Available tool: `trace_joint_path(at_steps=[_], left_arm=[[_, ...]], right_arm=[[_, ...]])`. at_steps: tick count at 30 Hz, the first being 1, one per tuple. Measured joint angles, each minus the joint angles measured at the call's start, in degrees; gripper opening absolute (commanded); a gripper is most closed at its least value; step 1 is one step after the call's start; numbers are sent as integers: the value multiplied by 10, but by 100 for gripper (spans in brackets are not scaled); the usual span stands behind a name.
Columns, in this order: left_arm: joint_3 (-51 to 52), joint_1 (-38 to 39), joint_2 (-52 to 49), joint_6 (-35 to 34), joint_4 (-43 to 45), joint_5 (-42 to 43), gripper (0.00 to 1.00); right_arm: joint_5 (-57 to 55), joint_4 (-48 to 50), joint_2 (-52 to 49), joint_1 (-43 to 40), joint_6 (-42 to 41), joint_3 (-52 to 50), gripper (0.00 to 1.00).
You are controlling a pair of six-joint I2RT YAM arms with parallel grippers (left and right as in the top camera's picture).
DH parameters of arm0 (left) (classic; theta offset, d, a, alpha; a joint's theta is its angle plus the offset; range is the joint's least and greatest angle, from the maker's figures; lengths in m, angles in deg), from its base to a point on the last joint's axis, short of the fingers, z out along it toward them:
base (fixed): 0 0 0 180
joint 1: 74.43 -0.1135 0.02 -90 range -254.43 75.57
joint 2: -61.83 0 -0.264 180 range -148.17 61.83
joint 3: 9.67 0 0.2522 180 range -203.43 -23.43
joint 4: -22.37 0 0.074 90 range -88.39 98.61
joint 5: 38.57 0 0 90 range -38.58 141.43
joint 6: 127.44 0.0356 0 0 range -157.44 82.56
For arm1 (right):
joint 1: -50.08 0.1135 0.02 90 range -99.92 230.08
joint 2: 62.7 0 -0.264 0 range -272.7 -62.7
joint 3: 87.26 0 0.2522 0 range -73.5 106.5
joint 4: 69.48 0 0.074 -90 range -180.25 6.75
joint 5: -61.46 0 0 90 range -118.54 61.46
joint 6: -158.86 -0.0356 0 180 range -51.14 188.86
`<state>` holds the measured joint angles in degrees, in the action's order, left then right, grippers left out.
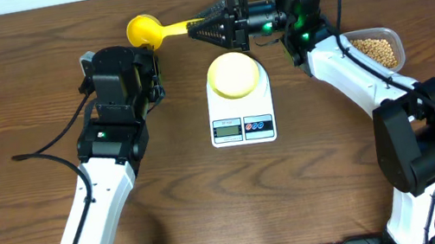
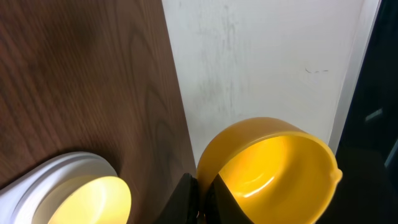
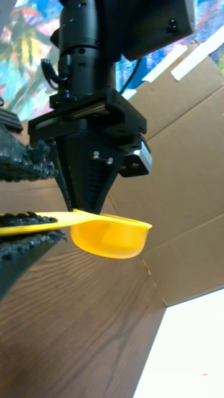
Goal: Scoop item into bowl and weigh 50g on scale
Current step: 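Close the right gripper on the yellow scoop handle, then open the left gripper and pull the scoop away with right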
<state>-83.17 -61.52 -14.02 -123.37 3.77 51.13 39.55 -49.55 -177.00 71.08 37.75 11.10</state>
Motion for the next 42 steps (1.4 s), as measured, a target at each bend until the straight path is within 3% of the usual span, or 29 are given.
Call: trace_joint_path(at_steps=[2, 14, 15, 16, 17, 18, 30, 42], left_arm=[[0, 0, 0, 0, 0, 0, 7], [0, 0, 0, 0, 0, 0, 8], [0, 0, 0, 0, 0, 0, 17], [0, 0, 0, 2, 0, 0, 51], [0, 0, 0, 3, -1, 0, 78], [0, 0, 0, 1, 0, 0, 89], [0, 0, 0, 0, -17, 0, 90], [0, 0, 0, 0, -53, 0, 90]], right_arm=[[-1, 0, 0, 0, 1, 0, 1], [-6, 0, 0, 0, 0, 0, 1], [-6, 0, 0, 0, 0, 0, 1], [-6, 0, 0, 0, 2, 0, 1], [-6, 0, 0, 0, 3, 0, 1], [-6, 0, 0, 0, 6, 0, 1], [-49, -14, 0, -13, 74, 0, 1], [-99, -17, 0, -109, 189, 0, 1]])
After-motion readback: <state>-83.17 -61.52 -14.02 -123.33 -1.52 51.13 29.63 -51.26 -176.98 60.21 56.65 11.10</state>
